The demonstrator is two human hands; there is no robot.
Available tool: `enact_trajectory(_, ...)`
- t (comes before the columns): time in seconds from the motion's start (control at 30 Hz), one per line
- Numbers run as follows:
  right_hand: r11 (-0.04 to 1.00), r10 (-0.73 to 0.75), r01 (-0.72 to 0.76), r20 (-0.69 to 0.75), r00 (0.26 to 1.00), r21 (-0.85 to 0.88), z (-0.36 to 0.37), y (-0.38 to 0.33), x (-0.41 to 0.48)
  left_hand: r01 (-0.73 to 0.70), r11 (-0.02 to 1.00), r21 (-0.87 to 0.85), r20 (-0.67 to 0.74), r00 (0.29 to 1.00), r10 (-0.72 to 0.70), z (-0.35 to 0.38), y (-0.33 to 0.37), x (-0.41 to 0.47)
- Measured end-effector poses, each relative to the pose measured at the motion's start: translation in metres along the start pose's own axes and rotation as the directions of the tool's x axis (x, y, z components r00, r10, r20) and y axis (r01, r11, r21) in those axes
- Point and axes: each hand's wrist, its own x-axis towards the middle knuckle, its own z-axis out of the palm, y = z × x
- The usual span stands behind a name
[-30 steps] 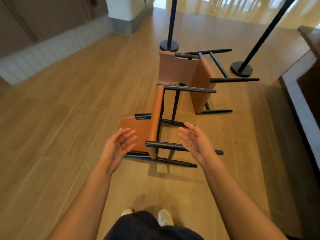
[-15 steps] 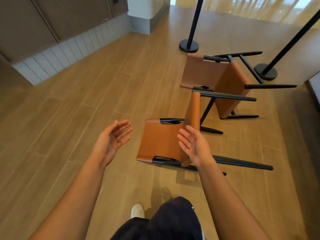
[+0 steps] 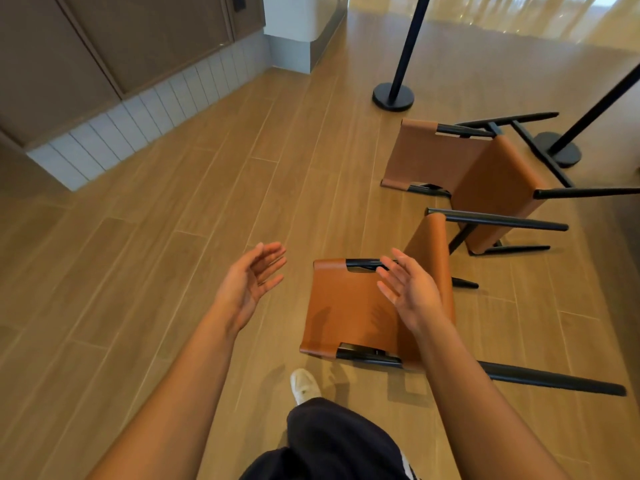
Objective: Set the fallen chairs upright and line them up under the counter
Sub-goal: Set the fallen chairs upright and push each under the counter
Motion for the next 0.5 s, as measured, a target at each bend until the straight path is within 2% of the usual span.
enact_trajectory(0.1,1.0,0.009,-0.009,-0.053,0.999,-0.007,0.028,-0.007,0.028,0.008,1.0,0.017,-0.007,1.0,-0.008,-0.004,0.024,0.033)
enact_trajectory(0.23,0.998,0.002,0.006,-0.125,0.992,0.067,0.057,-0.014,0.056,0.024,0.999,-0.039,-0.029,0.999,-0.025,-0.009,0.055,0.076)
enact_trajectory(0.33,0.987,0.019,0.007,-0.161,0.987,0.162,0.08,-0.014,0.073,0.069,0.997,-0.027,0.027,0.997,-0.068,-0.017,0.077,0.112)
enact_trajectory(0.5,0.973,-0.021,0.08,-0.263,0.965,0.217,0.117,-0.009,0.096,0.127,0.989,0.08,0.157,0.978,-0.138,-0.027,0.106,0.172)
